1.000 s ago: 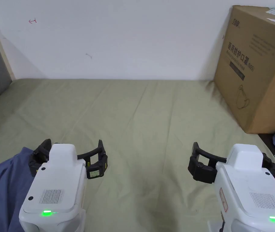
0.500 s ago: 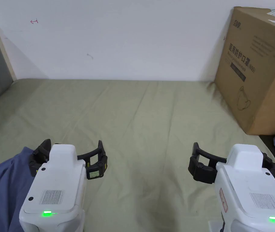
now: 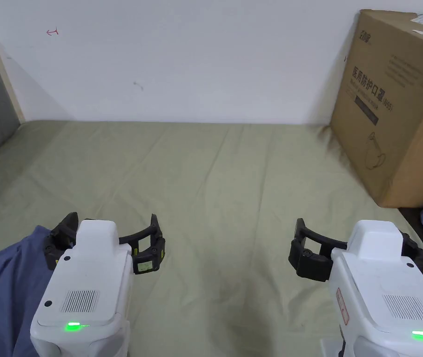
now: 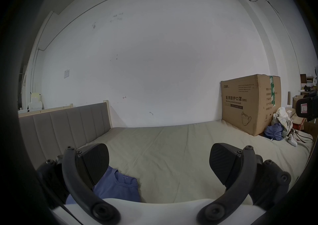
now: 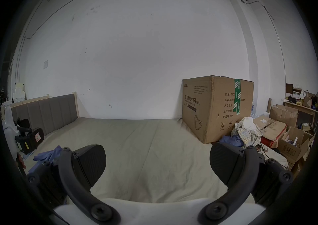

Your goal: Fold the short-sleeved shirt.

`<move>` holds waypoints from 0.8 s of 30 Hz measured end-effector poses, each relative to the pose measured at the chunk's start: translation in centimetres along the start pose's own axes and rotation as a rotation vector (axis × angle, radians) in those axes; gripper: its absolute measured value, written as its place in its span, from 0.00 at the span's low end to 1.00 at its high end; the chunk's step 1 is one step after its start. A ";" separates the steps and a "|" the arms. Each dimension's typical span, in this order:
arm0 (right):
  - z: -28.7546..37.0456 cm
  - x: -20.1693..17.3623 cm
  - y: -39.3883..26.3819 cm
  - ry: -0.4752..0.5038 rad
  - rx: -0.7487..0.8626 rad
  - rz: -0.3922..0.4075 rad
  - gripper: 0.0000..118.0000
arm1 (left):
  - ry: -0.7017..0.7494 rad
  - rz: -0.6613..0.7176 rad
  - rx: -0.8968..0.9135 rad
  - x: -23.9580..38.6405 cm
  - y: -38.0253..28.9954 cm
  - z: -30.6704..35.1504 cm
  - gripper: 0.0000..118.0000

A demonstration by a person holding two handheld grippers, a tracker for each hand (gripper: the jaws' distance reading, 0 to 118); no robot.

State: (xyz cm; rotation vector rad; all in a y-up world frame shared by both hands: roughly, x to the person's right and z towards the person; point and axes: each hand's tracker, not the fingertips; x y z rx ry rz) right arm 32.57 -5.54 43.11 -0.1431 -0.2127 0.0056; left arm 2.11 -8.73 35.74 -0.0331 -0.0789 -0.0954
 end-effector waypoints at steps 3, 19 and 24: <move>-0.1 0.0 0.0 -0.002 -0.004 0.011 0.98 | 0.001 0.018 -0.001 0.0 0.0 -0.1 0.98; -1.0 0.4 0.3 0.000 -0.039 0.037 0.00 | -0.042 0.083 -0.077 -0.9 -0.1 -0.6 0.00; -2.1 -2.5 0.7 0.085 -0.027 0.042 0.00 | 0.051 0.105 -0.077 -4.7 -0.3 0.5 0.00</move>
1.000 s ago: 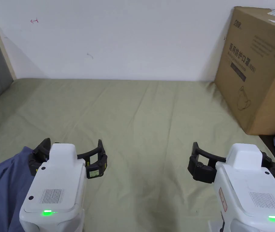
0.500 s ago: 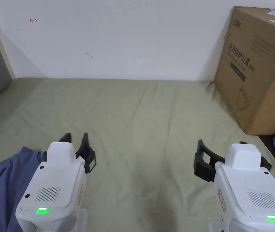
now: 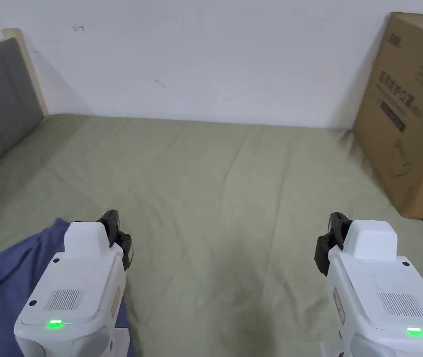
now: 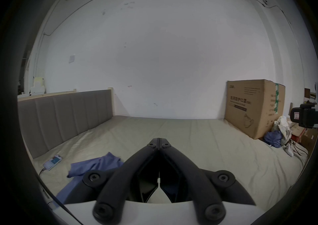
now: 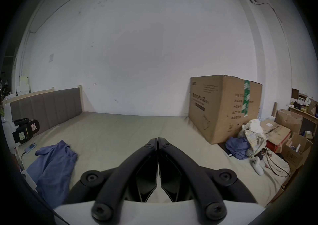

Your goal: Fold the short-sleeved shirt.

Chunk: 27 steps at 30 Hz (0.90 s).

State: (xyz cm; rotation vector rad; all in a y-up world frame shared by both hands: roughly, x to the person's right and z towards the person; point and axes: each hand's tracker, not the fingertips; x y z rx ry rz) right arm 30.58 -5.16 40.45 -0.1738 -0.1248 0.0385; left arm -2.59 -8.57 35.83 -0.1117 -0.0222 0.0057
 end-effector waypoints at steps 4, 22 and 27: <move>-1.4 -4.1 0.5 0.111 0.014 0.013 0.00 | 0.100 -0.007 0.003 -4.4 0.2 1.4 0.00; -2.9 -21.0 0.3 0.452 0.000 0.036 0.00 | 0.397 -0.015 -0.078 -19.7 -0.3 7.7 0.00; -3.3 -21.5 -0.2 0.468 -0.018 0.047 0.00 | 0.294 0.066 -0.257 -21.2 -1.2 5.0 0.00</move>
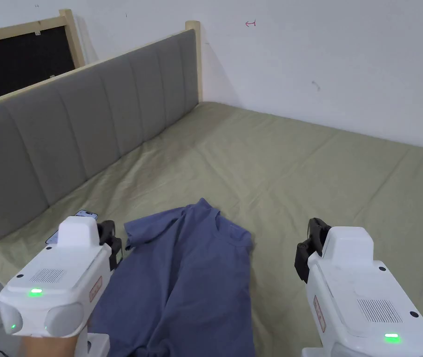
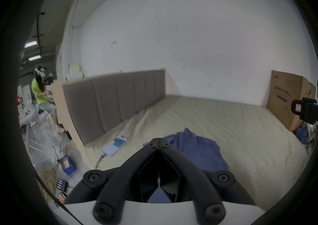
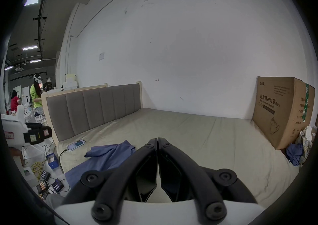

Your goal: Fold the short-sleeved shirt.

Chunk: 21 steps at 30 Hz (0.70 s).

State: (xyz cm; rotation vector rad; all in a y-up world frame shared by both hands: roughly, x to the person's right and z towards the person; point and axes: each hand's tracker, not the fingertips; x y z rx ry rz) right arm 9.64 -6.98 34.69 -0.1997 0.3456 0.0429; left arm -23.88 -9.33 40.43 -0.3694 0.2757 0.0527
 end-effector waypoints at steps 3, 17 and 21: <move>-0.2 0.4 -0.2 -0.009 -0.011 0.009 0.00 | -0.068 0.030 -0.104 0.4 -0.4 -2.8 0.00; -0.8 6.2 -2.2 -0.136 -0.083 0.025 0.00 | -0.131 -0.001 -0.646 5.4 -6.9 -17.9 0.95; -0.7 7.8 -2.8 -0.169 -0.109 0.020 0.00 | -0.086 0.003 -0.728 5.7 -9.3 -20.2 0.94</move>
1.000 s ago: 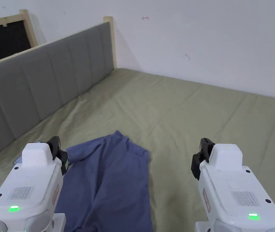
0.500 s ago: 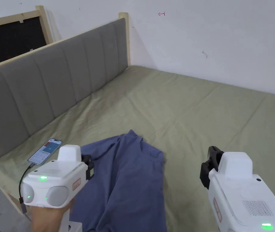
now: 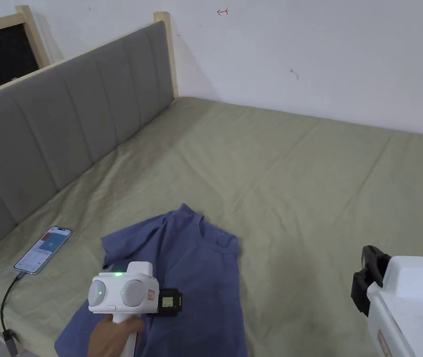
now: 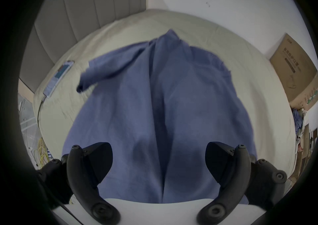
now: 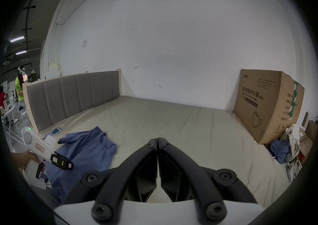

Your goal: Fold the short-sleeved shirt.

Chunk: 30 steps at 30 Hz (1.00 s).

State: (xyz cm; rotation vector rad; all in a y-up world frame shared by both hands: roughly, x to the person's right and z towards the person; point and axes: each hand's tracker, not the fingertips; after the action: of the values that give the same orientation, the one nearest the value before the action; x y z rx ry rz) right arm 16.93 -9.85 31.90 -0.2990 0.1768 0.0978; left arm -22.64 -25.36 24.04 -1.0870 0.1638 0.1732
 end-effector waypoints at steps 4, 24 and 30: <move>0.0 1.3 -0.7 -0.025 -0.022 0.001 0.00 | 0.001 0.013 -0.038 0.9 -1.0 -1.1 0.72; 4.0 6.2 -0.6 -0.072 0.023 -0.071 0.00 | -0.259 -0.033 0.319 5.4 1.4 13.5 0.03; 6.6 9.0 -0.6 -0.126 0.052 -0.089 0.00 | -0.345 -0.216 0.425 12.4 4.8 19.1 0.03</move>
State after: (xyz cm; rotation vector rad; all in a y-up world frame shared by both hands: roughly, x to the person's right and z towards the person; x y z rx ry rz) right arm 26.88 -7.84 36.62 -0.2479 0.0411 0.0239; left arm -10.73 -5.51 25.94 -0.6322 -0.2194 0.1221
